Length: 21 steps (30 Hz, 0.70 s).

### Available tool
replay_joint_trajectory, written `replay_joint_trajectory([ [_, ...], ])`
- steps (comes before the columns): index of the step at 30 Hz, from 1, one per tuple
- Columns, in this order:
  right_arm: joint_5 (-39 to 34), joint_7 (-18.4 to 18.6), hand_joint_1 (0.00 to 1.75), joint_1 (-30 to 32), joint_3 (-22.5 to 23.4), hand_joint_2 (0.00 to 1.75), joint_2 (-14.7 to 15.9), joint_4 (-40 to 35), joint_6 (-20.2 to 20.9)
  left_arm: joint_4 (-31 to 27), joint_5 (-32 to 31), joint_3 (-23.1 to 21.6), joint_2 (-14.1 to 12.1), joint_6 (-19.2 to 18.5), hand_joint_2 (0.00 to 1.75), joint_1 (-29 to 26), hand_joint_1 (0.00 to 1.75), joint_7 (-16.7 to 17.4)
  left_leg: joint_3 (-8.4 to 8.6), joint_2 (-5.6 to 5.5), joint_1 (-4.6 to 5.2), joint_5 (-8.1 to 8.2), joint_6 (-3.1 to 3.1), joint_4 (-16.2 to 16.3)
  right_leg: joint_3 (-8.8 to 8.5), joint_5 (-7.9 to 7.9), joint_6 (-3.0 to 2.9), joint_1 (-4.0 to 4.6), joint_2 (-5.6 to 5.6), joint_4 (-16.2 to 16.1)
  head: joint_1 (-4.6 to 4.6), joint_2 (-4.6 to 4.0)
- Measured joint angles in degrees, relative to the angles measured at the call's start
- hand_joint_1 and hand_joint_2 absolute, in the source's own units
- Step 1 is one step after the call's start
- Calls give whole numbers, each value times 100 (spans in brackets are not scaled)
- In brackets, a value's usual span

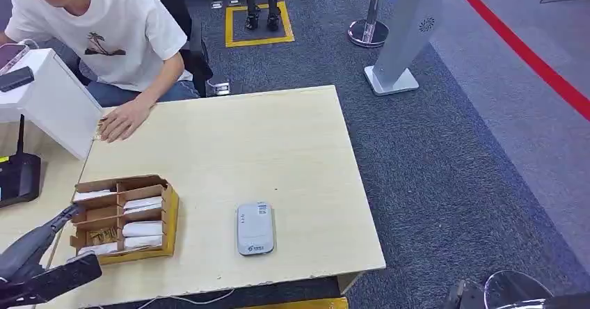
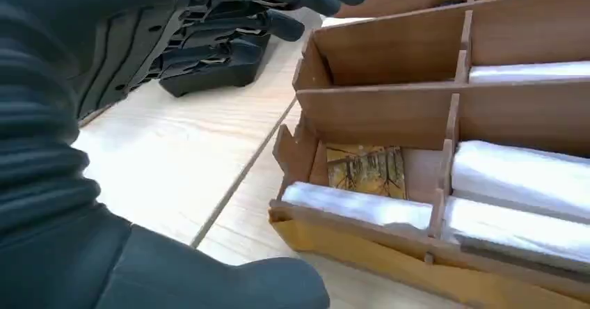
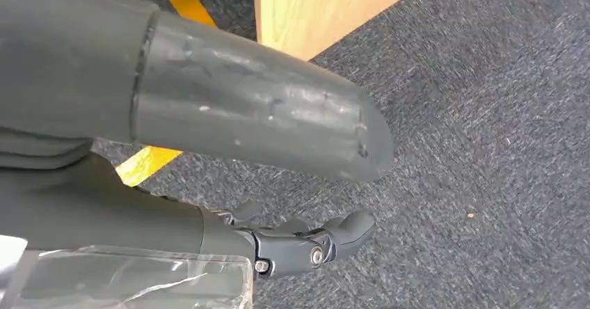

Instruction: Pass the card to the sensor for recognition and then transmit it.

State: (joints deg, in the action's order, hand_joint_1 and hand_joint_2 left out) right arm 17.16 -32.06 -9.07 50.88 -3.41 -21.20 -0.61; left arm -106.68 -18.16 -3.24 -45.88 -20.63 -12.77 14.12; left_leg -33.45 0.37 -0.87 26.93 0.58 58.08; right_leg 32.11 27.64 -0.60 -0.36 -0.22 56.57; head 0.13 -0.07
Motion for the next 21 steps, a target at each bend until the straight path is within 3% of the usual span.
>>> replay_joint_trajectory([
  [9,-63,-13,0,-3,-11,0,0,22,15,20,-17,-26,63,151,175,-2,0,-59,0,0,0,0,0,0,-1,0,0,0,0,0,2,0],
  [14,-120,-37,0,14,-9,0,0,35,17,-2,-124,-26,260,439,175,-148,0,-122,0,1,1,1,-1,0,0,0,0,-1,1,-1,0,2],
  [21,-135,-42,0,19,-9,0,0,42,24,-11,-199,-24,461,518,175,-303,0,-122,0,1,1,1,-1,0,0,0,0,0,0,-1,2,0],
])
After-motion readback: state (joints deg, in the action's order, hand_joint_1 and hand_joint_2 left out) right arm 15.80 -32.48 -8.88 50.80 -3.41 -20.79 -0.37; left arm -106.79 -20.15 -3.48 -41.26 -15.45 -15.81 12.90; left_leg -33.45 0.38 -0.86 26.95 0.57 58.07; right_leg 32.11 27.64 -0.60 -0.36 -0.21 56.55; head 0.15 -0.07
